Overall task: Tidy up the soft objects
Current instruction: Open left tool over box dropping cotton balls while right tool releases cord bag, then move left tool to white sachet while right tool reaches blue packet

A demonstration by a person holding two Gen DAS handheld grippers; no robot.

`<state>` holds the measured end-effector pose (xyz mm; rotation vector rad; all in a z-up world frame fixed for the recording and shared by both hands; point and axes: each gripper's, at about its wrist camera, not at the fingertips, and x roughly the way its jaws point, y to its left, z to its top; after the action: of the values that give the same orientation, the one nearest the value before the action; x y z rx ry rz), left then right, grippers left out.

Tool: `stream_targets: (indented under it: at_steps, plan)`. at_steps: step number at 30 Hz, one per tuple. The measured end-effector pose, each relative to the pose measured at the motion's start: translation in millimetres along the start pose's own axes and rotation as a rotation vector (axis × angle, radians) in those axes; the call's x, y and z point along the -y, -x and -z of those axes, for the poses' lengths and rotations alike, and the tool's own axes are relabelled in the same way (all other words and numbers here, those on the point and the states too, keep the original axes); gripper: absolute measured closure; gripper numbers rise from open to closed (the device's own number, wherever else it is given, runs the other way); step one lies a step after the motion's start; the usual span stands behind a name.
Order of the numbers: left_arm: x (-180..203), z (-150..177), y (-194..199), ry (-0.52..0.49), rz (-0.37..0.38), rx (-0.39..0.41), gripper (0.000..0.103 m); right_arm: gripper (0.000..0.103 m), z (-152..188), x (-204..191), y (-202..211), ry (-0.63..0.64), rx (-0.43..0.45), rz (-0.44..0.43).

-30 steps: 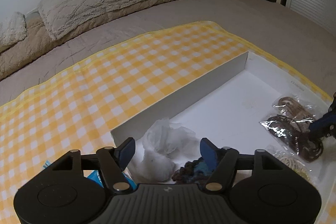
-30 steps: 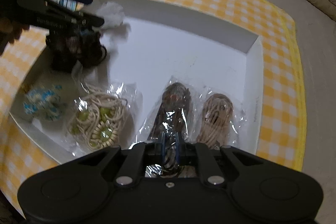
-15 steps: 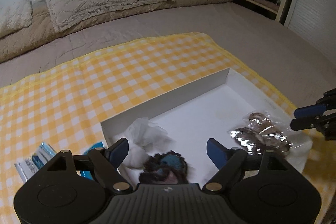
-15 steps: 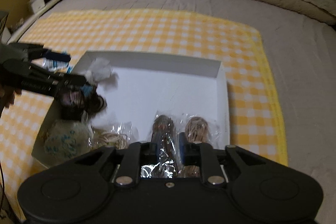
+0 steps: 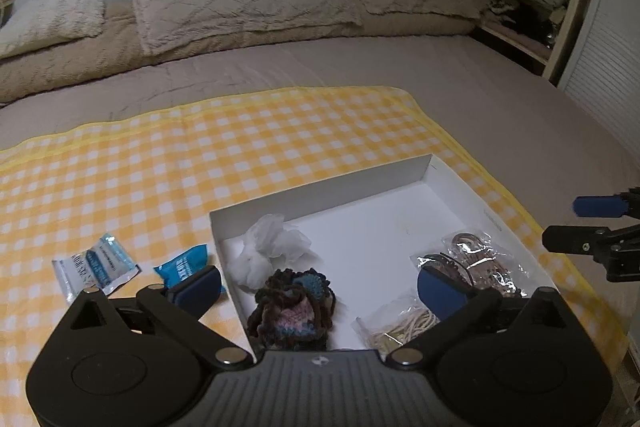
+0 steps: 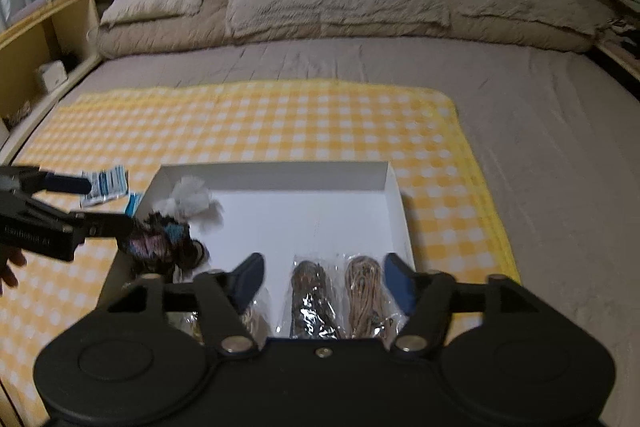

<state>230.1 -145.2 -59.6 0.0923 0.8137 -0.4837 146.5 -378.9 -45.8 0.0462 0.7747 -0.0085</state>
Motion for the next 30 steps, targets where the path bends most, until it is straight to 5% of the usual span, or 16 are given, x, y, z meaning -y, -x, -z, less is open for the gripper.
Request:
stream_targets:
  at_steps: [7,30]
  plan:
    - [-2.7,4.4,17.6,0.049,-0.050,0.035,0.000,0.000,2.4,-7.7,12.7,-0.020,0.057,0.041]
    - [-57.0,18.6,46.8,0.153,-0.184,0.082,0.000,0.000,-13.1,-50.6,-5.5,0.008,0.095,0.061]
